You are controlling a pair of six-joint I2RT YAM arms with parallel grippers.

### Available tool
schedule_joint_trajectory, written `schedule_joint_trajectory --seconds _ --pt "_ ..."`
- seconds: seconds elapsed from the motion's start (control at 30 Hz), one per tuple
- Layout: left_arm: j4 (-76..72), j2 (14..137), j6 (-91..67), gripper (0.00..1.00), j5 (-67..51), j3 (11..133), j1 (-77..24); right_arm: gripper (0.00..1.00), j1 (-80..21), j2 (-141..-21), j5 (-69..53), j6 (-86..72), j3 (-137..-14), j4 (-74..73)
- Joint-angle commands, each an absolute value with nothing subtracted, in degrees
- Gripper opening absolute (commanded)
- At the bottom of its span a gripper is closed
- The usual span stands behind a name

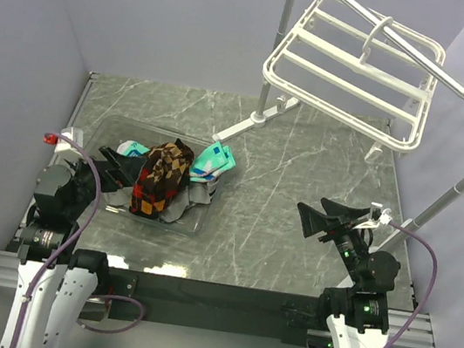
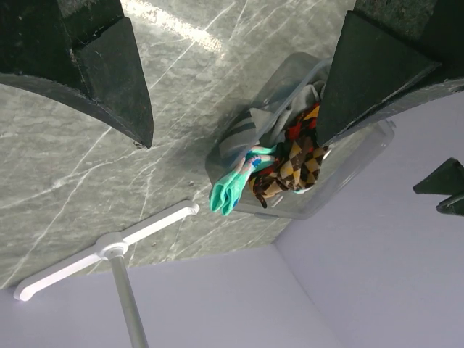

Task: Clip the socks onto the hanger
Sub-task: Pick up the sock from the bin.

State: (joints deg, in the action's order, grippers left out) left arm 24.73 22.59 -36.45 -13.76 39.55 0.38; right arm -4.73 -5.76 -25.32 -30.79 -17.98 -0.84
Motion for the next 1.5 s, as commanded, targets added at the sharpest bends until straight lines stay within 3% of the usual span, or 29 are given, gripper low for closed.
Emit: schedule_joint_trajectory --seconds 0.0,0.47,0.67,0.77,0.9,1.07,1.2,1.3,1.43,1.47 --pt "23.6 22.0 -35.9 0.99 -13.5 40.1 0.3 0.99 -4.9 -6.2 -24.4 -30.3 -20.5 -1.1" --pt "22.8 25.9 -41.9 1.0 -11.7 40.2 0.3 1.0 -4.8 -4.0 -24.0 -31.0 -18.2 -1.8" --pt "14.5 30.6 -53.6 0.93 -12.2 36.4 0.3 1.0 -4.9 -2.6 -25.3 -33.4 -15.3 -0.1" --pt "12.5 32.2 -55.5 0.83 -7.7 35.9 0.4 1.0 -4.8 -2.2 -26.0 -35.1 -13.8 2.6" --pt "10.7 36.9 -54.8 0.83 -4.1 37.3 -4.9 1.0 -4.9 -2.0 -25.9 -34.4 -14.1 1.0" --pt "10.5 46.7 -51.5 0.83 13.4 41.7 -25.9 1.0 -4.9 -1.4 -25.3 -33.8 -14.6 0.4" --pt "12.0 57.9 -46.0 0.82 21.1 49.9 -36.2 1.0 -4.9 -0.8 -24.1 -33.4 -15.1 -2.5" --pt "11.3 66.1 -40.5 0.79 25.6 54.3 -41.6 1.0 -4.9 -0.8 -23.1 -32.5 -15.8 -3.9" --pt "9.3 74.2 -35.6 0.62 28.1 57.3 -42.9 1.0 -4.9 -0.7 -23.0 -32.2 -16.4 -4.9" --pt "8.1 75.0 -34.6 0.62 27.8 57.7 -42.9 1.0 -4.9 -0.8 -22.9 -32.3 -16.5 -5.0"
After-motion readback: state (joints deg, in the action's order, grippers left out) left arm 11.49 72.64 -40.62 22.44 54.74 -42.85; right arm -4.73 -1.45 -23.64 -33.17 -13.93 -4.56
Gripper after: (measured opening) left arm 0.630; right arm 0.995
